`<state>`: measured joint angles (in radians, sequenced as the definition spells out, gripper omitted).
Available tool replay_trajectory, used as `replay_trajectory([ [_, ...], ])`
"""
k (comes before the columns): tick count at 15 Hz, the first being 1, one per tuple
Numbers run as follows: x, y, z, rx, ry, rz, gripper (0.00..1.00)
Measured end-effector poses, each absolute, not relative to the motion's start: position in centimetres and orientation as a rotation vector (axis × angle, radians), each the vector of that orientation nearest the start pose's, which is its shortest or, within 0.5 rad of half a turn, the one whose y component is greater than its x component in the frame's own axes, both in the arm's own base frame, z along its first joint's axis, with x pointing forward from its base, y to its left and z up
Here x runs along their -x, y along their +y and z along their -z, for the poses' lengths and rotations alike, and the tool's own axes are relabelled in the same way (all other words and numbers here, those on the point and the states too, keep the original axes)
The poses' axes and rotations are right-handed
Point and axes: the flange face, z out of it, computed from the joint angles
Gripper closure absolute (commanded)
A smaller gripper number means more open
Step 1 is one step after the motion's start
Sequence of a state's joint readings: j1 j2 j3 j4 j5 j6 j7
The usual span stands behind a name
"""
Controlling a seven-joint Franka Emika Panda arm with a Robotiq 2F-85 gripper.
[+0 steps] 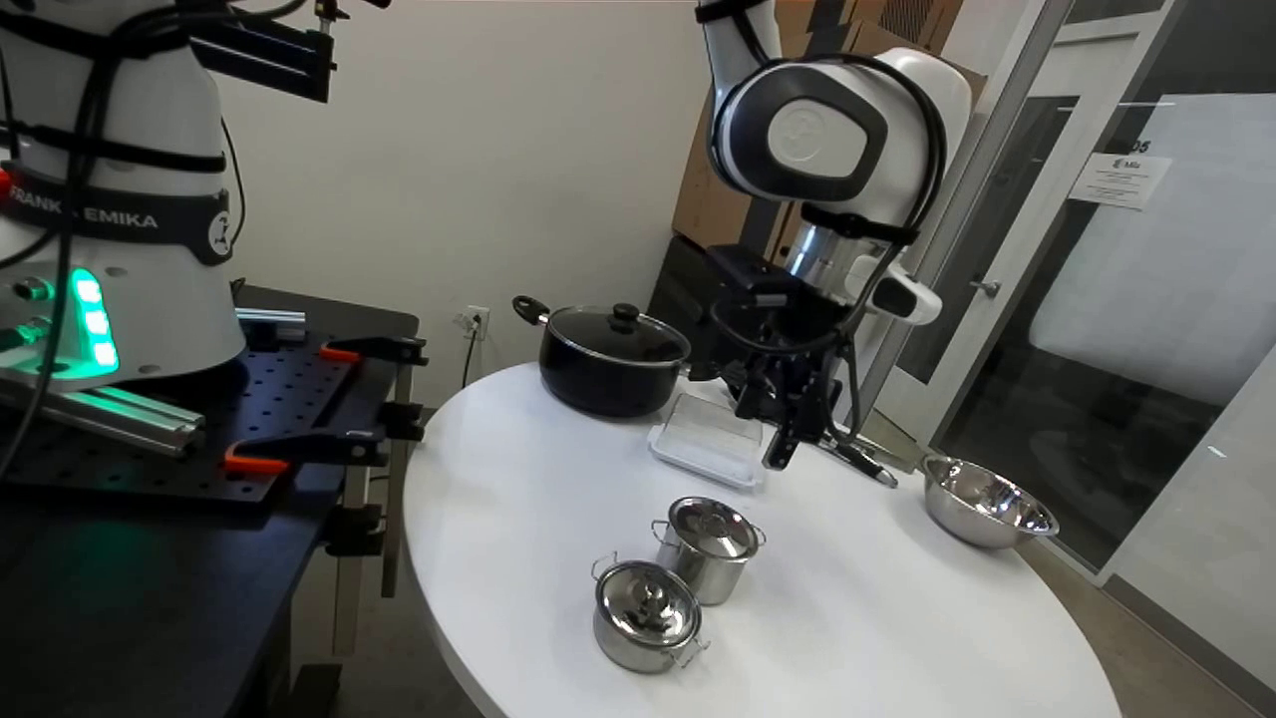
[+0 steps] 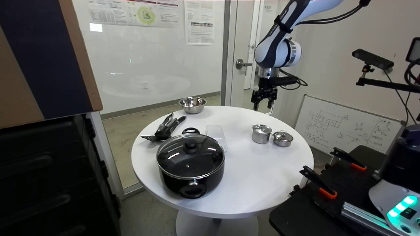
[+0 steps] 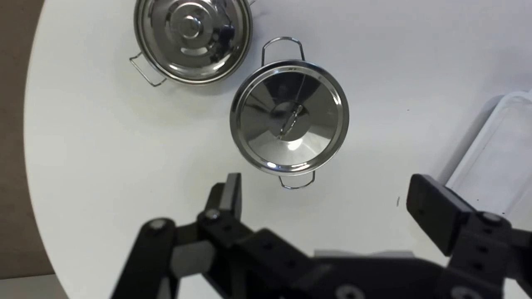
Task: Take the lid off the silver pot
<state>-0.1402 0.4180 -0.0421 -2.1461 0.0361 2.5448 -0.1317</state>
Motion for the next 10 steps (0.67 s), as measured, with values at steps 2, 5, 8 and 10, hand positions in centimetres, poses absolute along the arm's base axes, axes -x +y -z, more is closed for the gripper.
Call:
replay_trajectory([
  [2, -55.9, -10.4, -20.3, 3.133, 0.122, -0.029, 0.00],
  [5, -55.9, -10.6, -20.3, 3.133, 0.141, -0.028, 0.00],
  [8, -55.6, -11.3, -20.1, 3.118, 0.234, -0.036, 0.00],
  [10, -55.1, -12.1, -19.8, 3.095, 0.312, -0.045, 0.00],
])
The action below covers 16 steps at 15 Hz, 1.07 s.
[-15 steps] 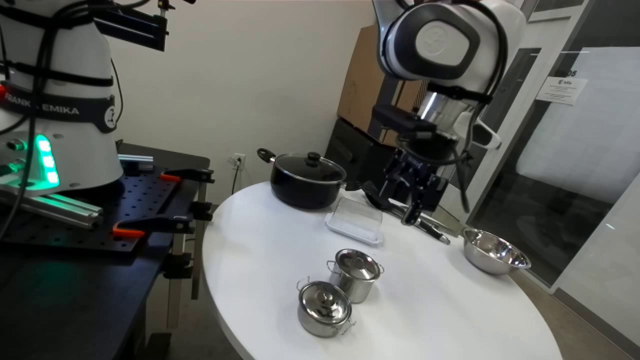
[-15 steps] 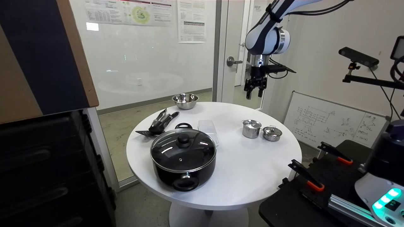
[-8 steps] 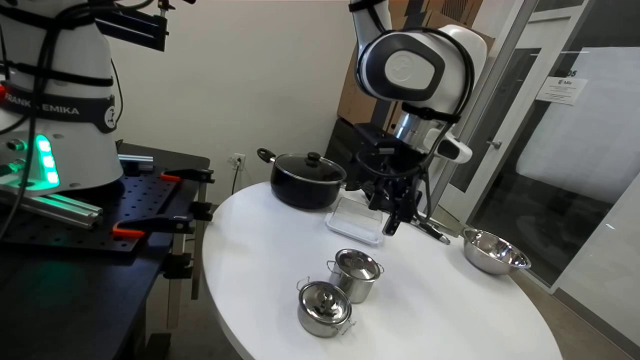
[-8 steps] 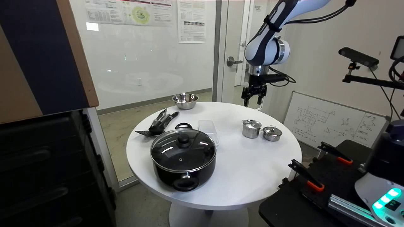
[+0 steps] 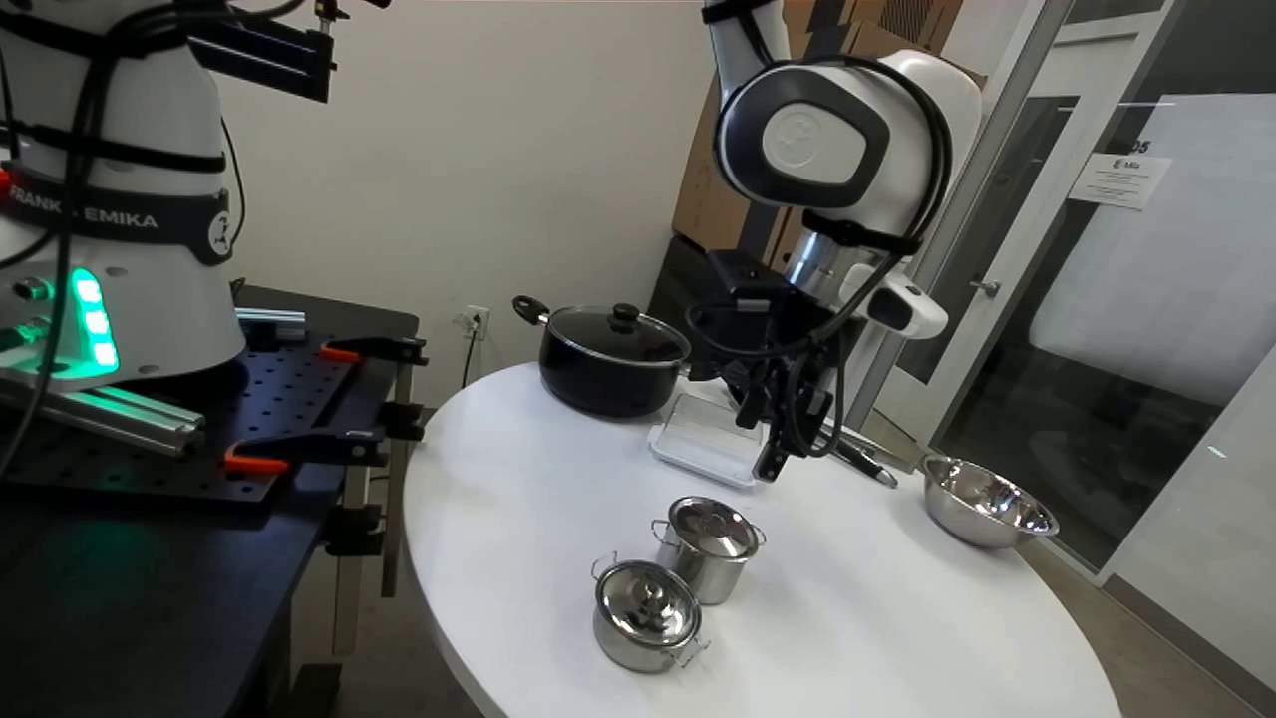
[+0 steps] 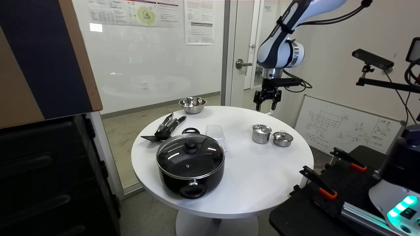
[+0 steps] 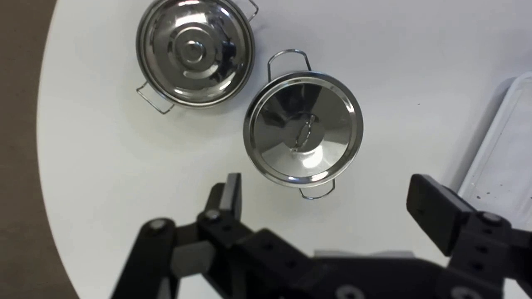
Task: Take the lid off the silver pot
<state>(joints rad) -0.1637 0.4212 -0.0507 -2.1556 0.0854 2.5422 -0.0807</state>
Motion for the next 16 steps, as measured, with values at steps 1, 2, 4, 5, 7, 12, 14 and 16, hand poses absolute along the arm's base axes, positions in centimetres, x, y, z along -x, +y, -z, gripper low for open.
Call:
replay_trajectory([
  [1, -54.7, -12.5, -19.5, 3.082, 0.346, -0.053, 0.00],
  [2, -54.4, -12.9, -19.3, 3.067, 0.381, -0.060, 0.00],
  [4, -53.8, -13.4, -18.6, 3.039, 0.440, -0.074, 0.00],
  [5, -53.7, -13.5, -18.2, 3.025, 0.466, -0.079, 0.00],
  [7, -53.5, -13.6, -17.3, 3.003, 0.515, -0.085, 0.00],
  [12, -53.5, -13.2, -15.0, 2.972, 0.627, -0.075, 0.00],
  [14, -53.7, -13.0, -14.4, 2.963, 0.663, -0.069, 0.00],
  [16, -53.9, -12.8, -13.9, 2.951, 0.699, -0.066, 0.00],
])
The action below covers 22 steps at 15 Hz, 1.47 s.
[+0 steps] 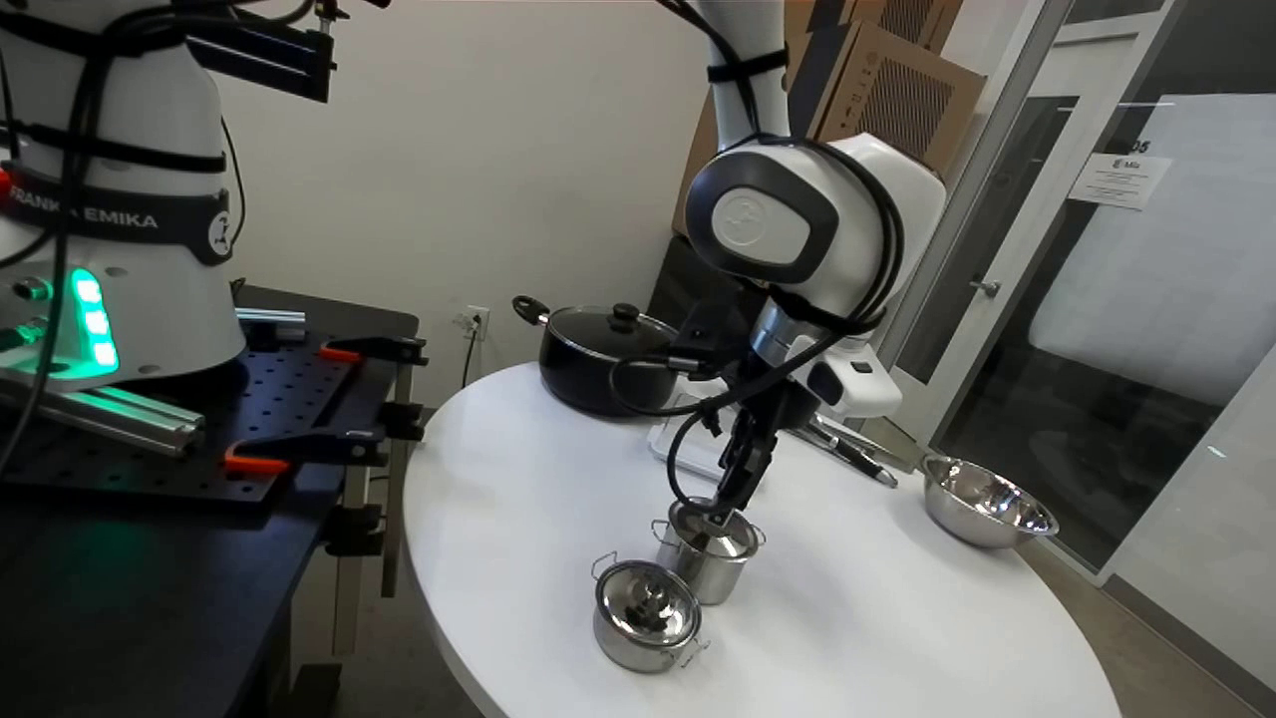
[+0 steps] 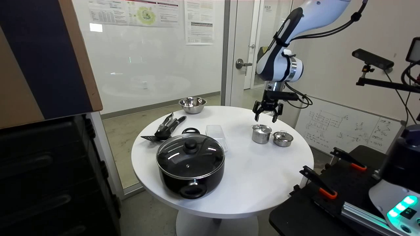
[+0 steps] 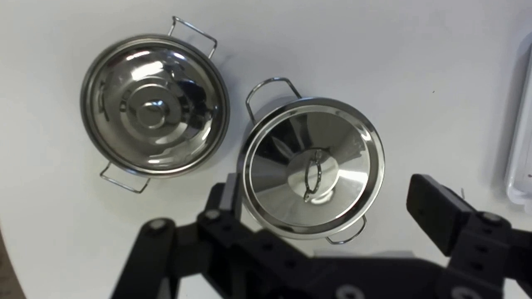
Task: Take the lid off the silver pot
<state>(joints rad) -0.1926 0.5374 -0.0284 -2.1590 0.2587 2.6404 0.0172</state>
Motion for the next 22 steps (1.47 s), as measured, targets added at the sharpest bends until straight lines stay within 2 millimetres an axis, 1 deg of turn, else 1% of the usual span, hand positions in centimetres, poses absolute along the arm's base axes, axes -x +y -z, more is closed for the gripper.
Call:
replay_trajectory([
  [7, -54.7, -12.7, -13.4, 2.906, 0.814, -0.045, 0.00],
  [11, -54.8, -12.8, -12.8, 2.894, 0.859, -0.048, 0.01],
  [16, -54.5, -12.6, -11.7, 2.889, 0.886, -0.074, 0.07],
  [17, -54.4, -12.6, -11.6, 2.888, 0.890, -0.078, 0.18],
  [18, -54.4, -12.6, -11.5, 2.886, 0.895, -0.081, 0.32],
  [19, -54.4, -12.6, -11.4, 2.884, 0.903, -0.082, 0.32],
  [21, -54.4, -12.6, -11.4, 2.879, 0.916, -0.082, 0.46],
  [22, -54.4, -12.6, -11.4, 2.877, 0.921, -0.082, 0.54],
])
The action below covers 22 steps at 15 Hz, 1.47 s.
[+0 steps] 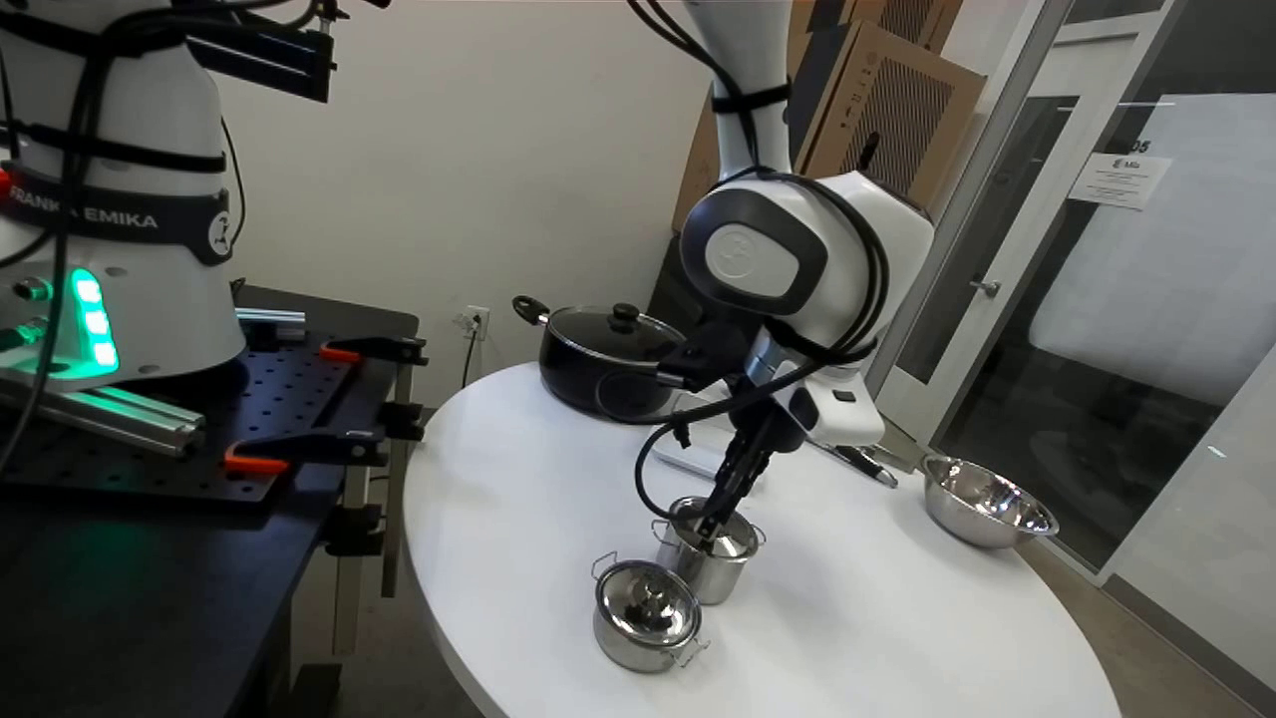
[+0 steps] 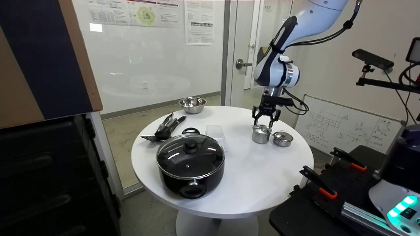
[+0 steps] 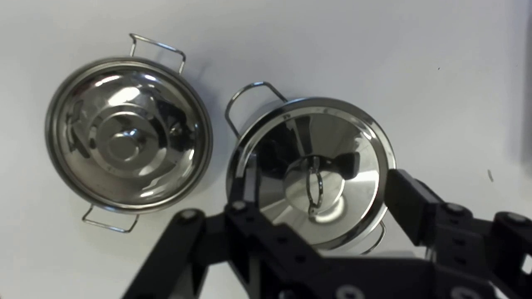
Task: Take the lid off the silver pot
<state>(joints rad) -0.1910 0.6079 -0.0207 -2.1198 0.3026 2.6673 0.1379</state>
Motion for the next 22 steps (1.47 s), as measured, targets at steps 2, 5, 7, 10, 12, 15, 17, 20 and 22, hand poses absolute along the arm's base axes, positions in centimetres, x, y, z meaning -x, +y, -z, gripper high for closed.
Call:
replay_trajectory([
  [2, -54.4, -12.7, -11.5, 2.872, 0.929, -0.079, 0.68],
  [5, -54.5, -12.7, -11.5, 2.868, 0.934, -0.075, 0.92],
  [7, -54.5, -12.7, -11.6, 2.868, 0.935, -0.073, 1.00],
  [10, -54.5, -12.7, -11.5, 2.867, 0.936, -0.073, 1.00],
  [12, -54.6, -12.8, -11.6, 2.867, 0.937, -0.071, 1.00],
  [15, -54.6, -12.8, -11.6, 2.867, 0.938, -0.069, 1.00],
  [17, -54.6, -12.8, -11.8, 2.866, 0.937, -0.064, 1.00],
  [20, -54.9, -12.5, -13.6, 2.858, 0.916, -0.023, 1.00],
  [22, -54.8, -11.9, -15.8, 2.856, 0.874, 0.026, 1.00],
])
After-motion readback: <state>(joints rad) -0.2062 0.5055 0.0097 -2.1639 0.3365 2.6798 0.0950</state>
